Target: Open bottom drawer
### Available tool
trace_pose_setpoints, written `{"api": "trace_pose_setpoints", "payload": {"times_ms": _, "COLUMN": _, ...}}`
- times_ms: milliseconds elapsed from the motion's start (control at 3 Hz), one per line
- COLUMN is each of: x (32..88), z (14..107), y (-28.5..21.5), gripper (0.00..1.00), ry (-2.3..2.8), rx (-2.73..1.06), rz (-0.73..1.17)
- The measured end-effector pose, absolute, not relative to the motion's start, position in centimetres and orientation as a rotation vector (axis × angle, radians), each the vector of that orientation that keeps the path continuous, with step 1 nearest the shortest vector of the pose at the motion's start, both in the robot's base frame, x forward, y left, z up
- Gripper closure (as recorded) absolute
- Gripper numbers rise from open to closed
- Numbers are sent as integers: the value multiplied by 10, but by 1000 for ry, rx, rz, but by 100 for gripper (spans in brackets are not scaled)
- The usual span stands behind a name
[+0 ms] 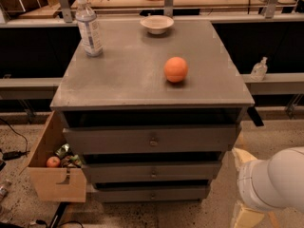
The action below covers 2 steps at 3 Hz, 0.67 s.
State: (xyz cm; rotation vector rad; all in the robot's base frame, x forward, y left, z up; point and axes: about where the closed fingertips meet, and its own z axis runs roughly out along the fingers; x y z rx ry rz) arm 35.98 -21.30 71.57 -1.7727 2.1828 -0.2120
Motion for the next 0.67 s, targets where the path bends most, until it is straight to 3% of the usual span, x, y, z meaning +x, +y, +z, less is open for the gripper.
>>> {"api": "trace_pose_setpoints", "payload": {"times_ms": 667, "x": 358, "z": 691, "y": -206, "gripper": 0, "ry": 2193, "rx": -1740, "rz": -144}}
